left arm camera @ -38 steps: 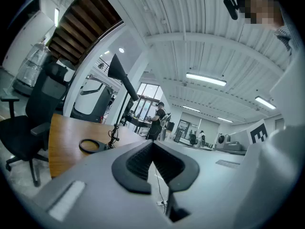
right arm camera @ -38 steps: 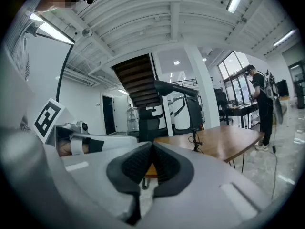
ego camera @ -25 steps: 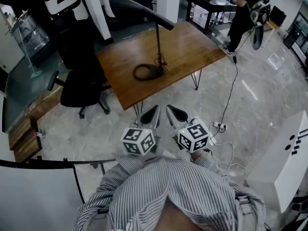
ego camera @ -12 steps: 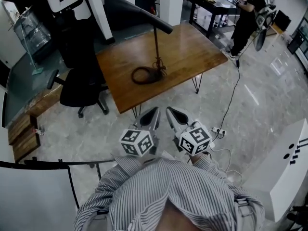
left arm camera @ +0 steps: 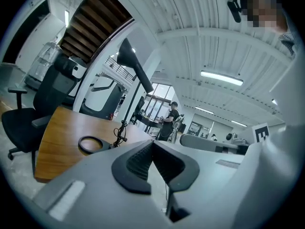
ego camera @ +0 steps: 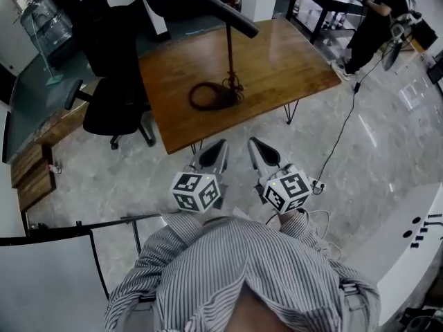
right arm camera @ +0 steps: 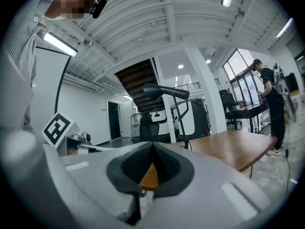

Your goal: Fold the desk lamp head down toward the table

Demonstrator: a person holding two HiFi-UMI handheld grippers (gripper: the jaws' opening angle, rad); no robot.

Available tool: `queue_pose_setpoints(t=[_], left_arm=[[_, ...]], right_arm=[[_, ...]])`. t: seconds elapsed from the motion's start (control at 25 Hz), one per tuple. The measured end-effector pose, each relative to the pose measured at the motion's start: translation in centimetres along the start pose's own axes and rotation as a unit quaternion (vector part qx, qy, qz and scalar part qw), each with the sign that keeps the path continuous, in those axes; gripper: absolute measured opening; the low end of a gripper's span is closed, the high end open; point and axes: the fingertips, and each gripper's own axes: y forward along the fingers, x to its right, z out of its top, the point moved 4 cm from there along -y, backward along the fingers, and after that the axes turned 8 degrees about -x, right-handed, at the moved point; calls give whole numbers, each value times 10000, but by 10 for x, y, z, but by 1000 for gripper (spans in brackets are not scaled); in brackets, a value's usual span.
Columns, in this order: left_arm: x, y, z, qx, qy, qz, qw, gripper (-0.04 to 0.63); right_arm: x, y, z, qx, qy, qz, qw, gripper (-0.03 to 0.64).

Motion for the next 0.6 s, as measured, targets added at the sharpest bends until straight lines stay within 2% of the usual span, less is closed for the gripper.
queue_pose_setpoints(t=[0.12, 0.24, 0.36, 0.6], left_arm=[[-22, 24, 13, -16, 56, 45, 10000, 2], [-46, 50, 34, 25, 138, 39, 9999, 2], [-72, 79, 61, 6, 237, -77, 9997, 10], [-107, 138, 105, -151, 670, -414, 9968, 60]], right_arm=[[18, 22, 7, 69, -64, -98, 9999, 2], [41, 43, 26, 376, -215, -417, 9982, 2], [67, 71, 52, 548, -349, -740, 9951, 2], [103, 122, 87, 631, -512, -1021, 9915, 3]])
